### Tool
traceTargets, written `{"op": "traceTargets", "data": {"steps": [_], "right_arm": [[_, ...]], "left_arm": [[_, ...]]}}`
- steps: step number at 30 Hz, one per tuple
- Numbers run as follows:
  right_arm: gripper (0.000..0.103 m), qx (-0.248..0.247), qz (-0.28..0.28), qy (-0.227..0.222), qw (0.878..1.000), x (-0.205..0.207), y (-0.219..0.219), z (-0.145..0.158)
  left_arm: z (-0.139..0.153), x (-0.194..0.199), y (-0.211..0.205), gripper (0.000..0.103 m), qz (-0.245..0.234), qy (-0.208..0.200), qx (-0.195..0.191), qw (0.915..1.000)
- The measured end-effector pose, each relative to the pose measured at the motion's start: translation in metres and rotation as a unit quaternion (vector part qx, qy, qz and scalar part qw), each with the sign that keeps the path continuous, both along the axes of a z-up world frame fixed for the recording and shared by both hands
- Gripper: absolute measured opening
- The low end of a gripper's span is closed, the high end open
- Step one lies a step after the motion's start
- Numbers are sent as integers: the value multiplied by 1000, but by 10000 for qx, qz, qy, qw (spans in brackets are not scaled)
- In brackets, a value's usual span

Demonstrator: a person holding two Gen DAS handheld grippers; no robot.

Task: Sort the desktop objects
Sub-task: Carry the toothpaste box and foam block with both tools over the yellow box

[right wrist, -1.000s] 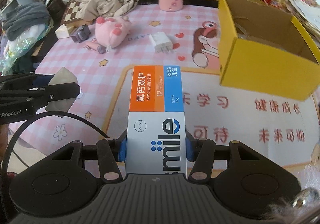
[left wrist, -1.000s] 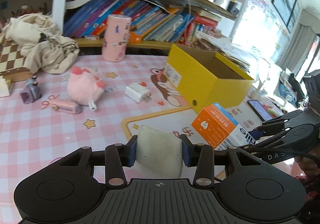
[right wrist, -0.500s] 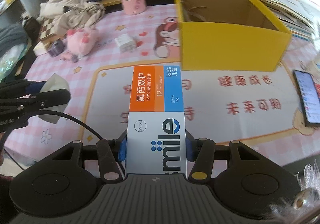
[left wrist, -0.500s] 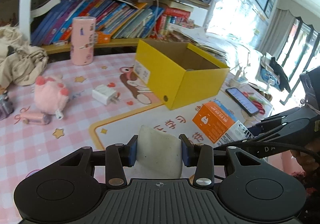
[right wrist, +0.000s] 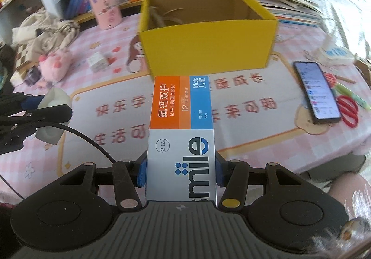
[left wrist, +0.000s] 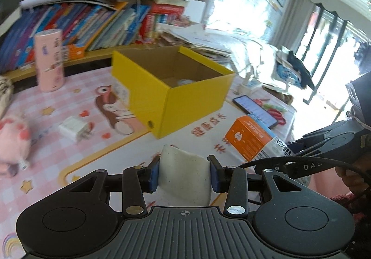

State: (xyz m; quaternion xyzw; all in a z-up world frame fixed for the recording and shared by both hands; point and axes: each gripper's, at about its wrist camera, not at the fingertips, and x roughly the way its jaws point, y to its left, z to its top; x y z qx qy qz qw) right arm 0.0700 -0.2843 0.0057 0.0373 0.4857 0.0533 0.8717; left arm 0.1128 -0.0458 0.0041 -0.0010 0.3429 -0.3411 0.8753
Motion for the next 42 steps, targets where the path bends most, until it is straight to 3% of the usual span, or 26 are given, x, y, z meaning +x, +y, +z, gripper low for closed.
{"op": "traceTargets", "data": {"steps": [16,28,35,42], "right_arm": [[50,34,-220,120,9997,16,-52,-2],[50,93,98,105,9999,46,-84,4],[50,107,447,-151,9988,63,-98,22],[50,155,862,-692,9937,93,-112,57]], "left_arm": [[5,22,-58,39,-326,-20,8,9995],[19,40,-97,39,-273,-183,-57,9994],[31,51,-118,39,-241,-360,-164,9989],[43,65,-134,38,-36,-627,-147,9979]]}}
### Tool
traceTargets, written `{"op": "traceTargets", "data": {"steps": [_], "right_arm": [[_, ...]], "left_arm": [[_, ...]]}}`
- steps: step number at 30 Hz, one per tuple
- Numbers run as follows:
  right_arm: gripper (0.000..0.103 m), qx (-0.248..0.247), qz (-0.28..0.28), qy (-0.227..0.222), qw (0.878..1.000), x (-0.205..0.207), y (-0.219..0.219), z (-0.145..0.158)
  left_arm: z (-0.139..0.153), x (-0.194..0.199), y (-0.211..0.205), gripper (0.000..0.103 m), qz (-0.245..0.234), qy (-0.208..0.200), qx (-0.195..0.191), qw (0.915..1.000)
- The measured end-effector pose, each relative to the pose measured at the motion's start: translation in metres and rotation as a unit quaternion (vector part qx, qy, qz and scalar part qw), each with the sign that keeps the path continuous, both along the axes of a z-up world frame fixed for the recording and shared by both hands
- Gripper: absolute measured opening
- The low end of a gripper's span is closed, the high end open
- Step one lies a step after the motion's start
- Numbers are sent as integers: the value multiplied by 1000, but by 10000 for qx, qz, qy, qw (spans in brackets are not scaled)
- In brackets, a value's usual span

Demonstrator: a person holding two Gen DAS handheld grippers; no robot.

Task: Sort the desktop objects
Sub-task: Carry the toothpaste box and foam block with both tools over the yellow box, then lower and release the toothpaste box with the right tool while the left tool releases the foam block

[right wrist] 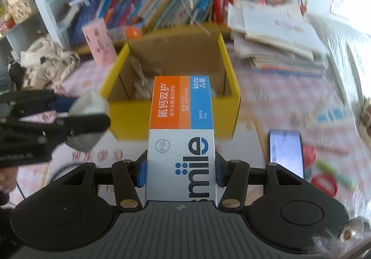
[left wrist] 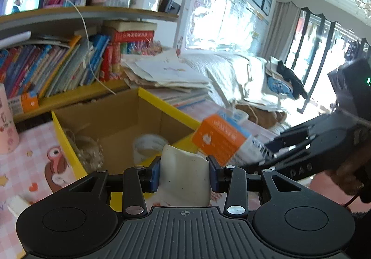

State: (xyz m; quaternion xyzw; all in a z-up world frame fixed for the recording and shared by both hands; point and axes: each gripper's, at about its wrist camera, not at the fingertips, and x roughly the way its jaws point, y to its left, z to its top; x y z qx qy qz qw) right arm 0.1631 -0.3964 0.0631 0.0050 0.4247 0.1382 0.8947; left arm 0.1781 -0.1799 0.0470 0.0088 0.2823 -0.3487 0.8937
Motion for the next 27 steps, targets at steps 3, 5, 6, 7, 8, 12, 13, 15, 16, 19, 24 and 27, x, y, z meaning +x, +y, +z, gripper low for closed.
{"op": "traceTargets", "data": {"steps": [3,5,6,7,8,12,13,15,16,19,24,27], "right_arm": [[50,35,222,-220,9995,20,-2,12],[50,64,396,-366,9985,35,-2,18],[50,75,482,-430,9979,42,-1,20],[50,85,560,-480,9972,49,-1,22],[50,93,640,-525,9965,56,0,23],[50,161,910,-678,9934,81,0,28],[50,187,963,-694,9928,88,1,27],[50,204,1058,-693,9918,101,2,25],[50,208,1105,-685,9913,108,2,23],[50,163,1223,-649,9902,131,6,17],[50,-83,1479,-567,9873,168,20,2],[50,-185,1690,-476,9843,188,34,-10]], "left_arm": [[8,9,-2,38,215,-172,67,9996],[13,15,-4,38,361,-289,114,9989],[16,18,-5,38,435,-348,138,9984],[17,22,-6,38,515,-398,187,9977],[19,26,-7,38,598,-444,243,9969],[22,41,-10,38,863,-525,416,9940],[21,44,-10,38,916,-529,460,9933],[20,51,-12,38,1009,-529,546,9920],[18,55,-13,38,1049,-521,593,9913],[9,69,-19,38,1122,-422,780,9897],[-11,87,-32,39,1095,-223,1142,9872],[-18,97,-38,39,1092,-157,1253,9860]]}}
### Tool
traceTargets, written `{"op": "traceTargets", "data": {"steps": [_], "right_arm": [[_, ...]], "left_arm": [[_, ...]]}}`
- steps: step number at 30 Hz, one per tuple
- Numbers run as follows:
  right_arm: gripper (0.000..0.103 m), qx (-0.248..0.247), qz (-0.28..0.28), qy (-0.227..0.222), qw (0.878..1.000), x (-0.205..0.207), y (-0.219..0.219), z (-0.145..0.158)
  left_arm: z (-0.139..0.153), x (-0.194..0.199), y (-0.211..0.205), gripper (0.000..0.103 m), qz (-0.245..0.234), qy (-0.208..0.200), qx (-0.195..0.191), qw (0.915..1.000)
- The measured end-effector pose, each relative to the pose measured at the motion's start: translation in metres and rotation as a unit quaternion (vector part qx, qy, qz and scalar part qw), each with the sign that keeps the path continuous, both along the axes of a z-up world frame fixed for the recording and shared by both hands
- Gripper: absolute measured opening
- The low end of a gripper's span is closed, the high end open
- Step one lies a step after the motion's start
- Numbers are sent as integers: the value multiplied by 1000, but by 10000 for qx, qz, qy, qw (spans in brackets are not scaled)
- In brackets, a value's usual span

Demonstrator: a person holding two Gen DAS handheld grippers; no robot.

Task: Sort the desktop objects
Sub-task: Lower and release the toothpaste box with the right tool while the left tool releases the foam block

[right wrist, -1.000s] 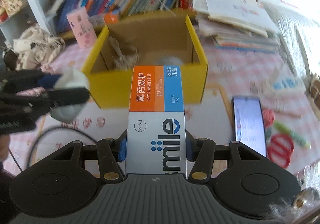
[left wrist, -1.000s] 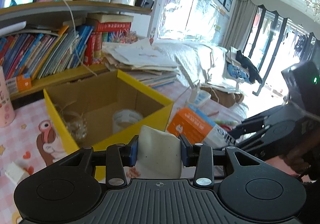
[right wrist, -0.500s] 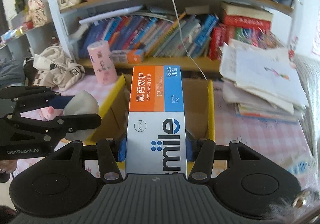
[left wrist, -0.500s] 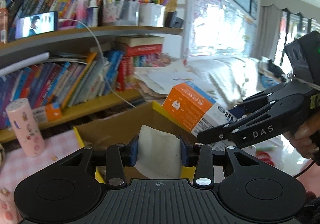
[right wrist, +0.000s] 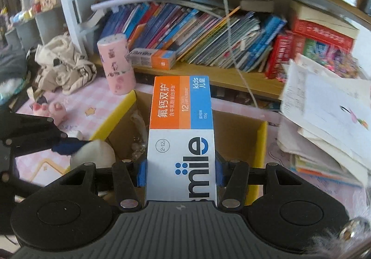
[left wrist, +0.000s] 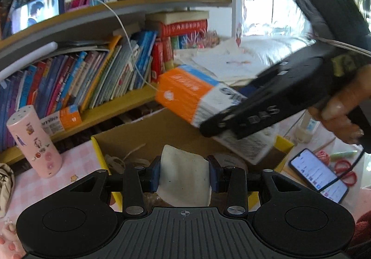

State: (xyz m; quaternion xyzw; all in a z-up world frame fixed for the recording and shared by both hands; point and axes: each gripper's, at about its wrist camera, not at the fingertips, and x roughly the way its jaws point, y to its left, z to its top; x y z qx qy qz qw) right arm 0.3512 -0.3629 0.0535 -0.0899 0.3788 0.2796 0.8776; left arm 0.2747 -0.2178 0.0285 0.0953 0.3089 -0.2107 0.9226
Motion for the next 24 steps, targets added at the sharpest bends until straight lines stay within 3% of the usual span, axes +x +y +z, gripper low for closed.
{"op": "traceTargets", "data": {"steps": [8,13,24], "right_arm": [[50,-620,609,329,9957,41,42,-40],[50,-785,862,713,9906,57,60,-61],[50,-811,927,1232,9847,74,75,-85]], "left_arm": [[-29,20,-8,39,-7,430,390,9983],[-39,24,-8,40,15,600,445,9972],[-43,27,1,46,215,833,159,9962]]}}
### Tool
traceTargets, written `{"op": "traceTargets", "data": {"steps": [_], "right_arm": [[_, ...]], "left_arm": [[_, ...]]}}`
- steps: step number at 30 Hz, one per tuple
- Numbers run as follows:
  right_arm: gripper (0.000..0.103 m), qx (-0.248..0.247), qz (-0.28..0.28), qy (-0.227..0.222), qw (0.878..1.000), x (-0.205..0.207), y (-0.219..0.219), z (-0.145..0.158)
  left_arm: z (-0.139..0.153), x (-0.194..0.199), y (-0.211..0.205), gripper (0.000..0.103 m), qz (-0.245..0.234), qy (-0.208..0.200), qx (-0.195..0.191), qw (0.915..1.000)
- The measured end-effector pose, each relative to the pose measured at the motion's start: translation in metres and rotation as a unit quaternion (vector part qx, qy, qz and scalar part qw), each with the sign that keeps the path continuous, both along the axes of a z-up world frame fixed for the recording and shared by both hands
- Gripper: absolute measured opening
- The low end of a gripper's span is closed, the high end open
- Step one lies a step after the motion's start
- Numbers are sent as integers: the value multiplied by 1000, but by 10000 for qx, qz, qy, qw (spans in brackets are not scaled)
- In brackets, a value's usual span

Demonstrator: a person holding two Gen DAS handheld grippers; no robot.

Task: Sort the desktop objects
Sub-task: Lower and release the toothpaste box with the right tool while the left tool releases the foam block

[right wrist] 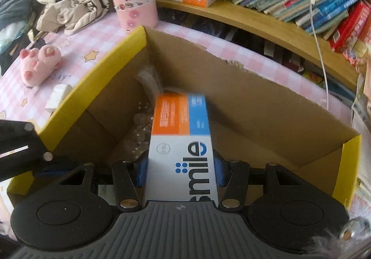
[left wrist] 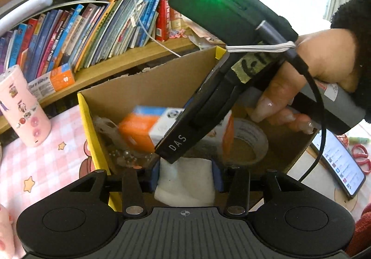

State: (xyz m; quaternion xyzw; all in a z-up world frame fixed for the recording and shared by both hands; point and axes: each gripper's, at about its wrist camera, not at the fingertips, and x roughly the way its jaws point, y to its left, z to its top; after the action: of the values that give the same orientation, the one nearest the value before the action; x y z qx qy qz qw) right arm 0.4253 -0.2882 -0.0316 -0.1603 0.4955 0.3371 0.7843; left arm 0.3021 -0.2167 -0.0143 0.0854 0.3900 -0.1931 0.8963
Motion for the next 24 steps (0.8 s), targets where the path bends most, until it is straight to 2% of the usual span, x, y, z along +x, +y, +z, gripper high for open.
{"op": "traceTargets", "data": {"steps": [2,4,7,10,19,24], "right_arm": [[50,19,-75,22,10000,2,-1,-1],[53,101,-136,24,9999,3,-3,0],[69,233,-189,-138,9995,1,-7,10],[75,342,-271,-337,9985,-2,-13,24],[88,631,-401,-947,9927,-33,-31,59],[88,658,-481,-1052,9911,-52,-42,64]], "left_arm": [[0,0,0,50,46,38,-5,10000],[0,0,-1,59,97,35,62,9999],[4,-4,-3,69,105,-73,153,9998],[11,-9,-5,76,130,-232,172,9995],[43,-39,-2,85,229,-780,8,9967],[55,-58,8,88,394,-941,-108,9947]]}}
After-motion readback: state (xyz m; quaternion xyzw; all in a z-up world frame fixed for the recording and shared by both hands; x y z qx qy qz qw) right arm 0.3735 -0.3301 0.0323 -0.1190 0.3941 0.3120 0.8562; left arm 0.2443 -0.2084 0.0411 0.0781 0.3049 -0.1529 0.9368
